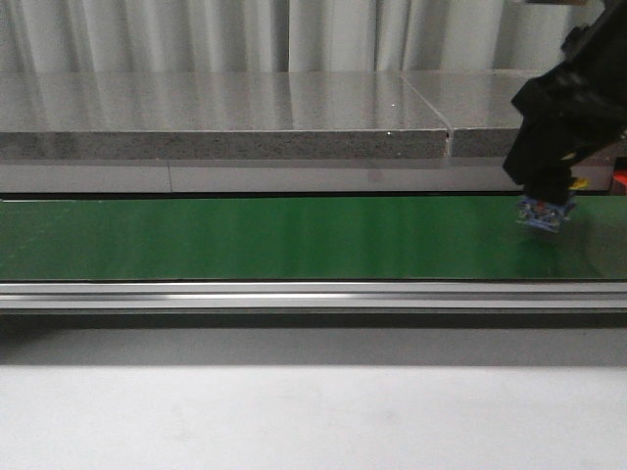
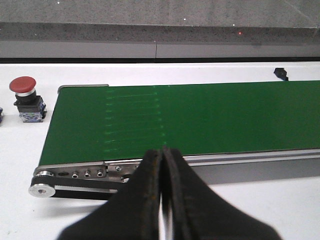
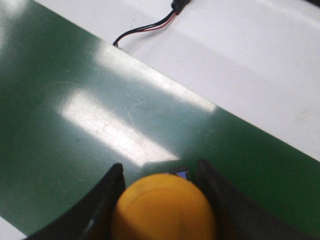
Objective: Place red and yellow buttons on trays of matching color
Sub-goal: 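Lower the right gripper and grasp the yellow button on the belt, then carry the yellow button into the yellow tray and release it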
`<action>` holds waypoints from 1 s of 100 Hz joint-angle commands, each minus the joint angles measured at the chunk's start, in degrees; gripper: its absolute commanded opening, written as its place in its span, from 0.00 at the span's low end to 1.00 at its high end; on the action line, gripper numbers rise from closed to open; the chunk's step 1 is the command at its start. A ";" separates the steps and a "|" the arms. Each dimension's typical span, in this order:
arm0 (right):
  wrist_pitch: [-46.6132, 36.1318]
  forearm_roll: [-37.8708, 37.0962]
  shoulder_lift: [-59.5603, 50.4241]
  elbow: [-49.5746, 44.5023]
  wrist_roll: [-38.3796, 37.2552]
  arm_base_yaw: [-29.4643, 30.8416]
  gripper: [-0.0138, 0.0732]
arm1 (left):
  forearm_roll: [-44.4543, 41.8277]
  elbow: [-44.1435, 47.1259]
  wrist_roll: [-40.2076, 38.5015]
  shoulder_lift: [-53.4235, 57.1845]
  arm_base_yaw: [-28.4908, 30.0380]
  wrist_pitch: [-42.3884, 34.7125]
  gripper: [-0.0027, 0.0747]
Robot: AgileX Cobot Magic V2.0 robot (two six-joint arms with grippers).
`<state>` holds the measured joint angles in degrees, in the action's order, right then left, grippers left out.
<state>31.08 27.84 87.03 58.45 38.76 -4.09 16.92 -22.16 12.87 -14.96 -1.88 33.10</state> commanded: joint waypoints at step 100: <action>1.05 -7.34 -28.20 -17.61 -19.43 42.77 0.26 | 1.15 -1.54 -0.01 -0.51 -0.46 -3.85 0.01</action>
<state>38.42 22.07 60.16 42.07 20.76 38.14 16.92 -22.16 12.87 -14.96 -1.88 33.10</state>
